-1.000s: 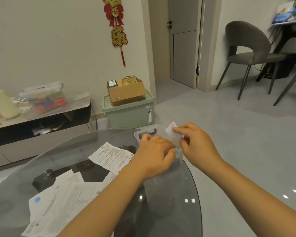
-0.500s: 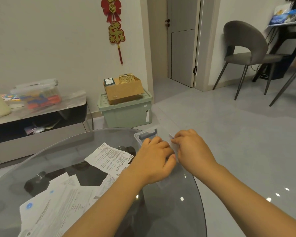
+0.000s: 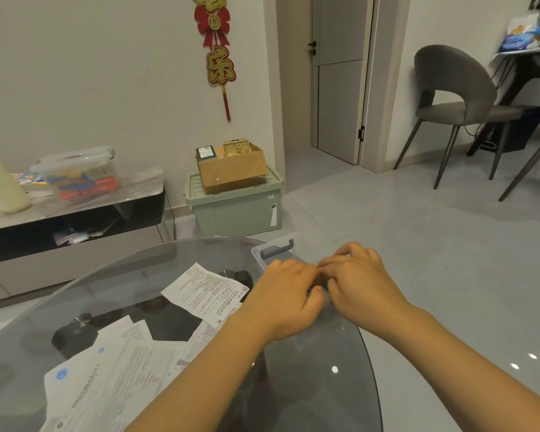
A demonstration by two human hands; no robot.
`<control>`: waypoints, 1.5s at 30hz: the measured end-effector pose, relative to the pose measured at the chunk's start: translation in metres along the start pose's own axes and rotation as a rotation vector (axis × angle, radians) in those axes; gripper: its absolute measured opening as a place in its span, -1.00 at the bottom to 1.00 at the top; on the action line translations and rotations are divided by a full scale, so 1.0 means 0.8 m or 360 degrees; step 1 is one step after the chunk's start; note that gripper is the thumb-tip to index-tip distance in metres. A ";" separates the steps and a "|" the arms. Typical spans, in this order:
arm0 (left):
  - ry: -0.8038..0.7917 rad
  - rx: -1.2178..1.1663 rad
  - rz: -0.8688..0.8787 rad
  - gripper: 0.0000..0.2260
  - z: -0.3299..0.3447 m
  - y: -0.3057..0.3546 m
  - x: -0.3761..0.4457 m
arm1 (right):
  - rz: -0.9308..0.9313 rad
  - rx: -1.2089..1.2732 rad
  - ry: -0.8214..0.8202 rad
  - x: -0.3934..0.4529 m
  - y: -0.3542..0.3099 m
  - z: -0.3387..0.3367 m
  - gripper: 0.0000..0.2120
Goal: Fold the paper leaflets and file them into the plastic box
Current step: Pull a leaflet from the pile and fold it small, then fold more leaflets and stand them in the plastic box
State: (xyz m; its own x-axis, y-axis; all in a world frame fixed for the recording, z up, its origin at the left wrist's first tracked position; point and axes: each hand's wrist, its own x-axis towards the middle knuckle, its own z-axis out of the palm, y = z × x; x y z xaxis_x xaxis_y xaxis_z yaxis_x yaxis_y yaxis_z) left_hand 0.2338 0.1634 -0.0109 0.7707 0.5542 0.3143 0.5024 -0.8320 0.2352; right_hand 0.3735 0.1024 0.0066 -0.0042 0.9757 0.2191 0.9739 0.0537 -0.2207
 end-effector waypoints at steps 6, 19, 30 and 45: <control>-0.0098 -0.0111 -0.0093 -0.56 -0.007 0.003 -0.003 | 0.0148 0.0427 0.0047 -0.015 0.001 -0.016 -0.42; -0.0355 0.0210 -0.0096 -0.37 -0.013 0.003 0.009 | 0.0323 0.0965 0.0093 -0.029 0.013 -0.011 -0.41; 0.0038 0.0039 -0.0271 -0.37 -0.016 0.010 -0.017 | 0.0368 0.0844 0.0201 -0.027 0.002 -0.013 -0.47; -0.0371 0.0102 -0.0748 -0.54 -0.069 0.049 -0.197 | -0.0018 0.1032 -0.0011 -0.072 -0.095 -0.004 -0.58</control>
State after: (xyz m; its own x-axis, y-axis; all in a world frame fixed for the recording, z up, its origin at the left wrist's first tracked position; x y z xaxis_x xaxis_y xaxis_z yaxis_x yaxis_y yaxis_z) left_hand 0.1101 0.0449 -0.0008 0.5196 0.8540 -0.0261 0.8321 -0.4988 0.2424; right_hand 0.3004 0.0417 0.0136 -0.0172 0.9756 0.2190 0.6390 0.1792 -0.7480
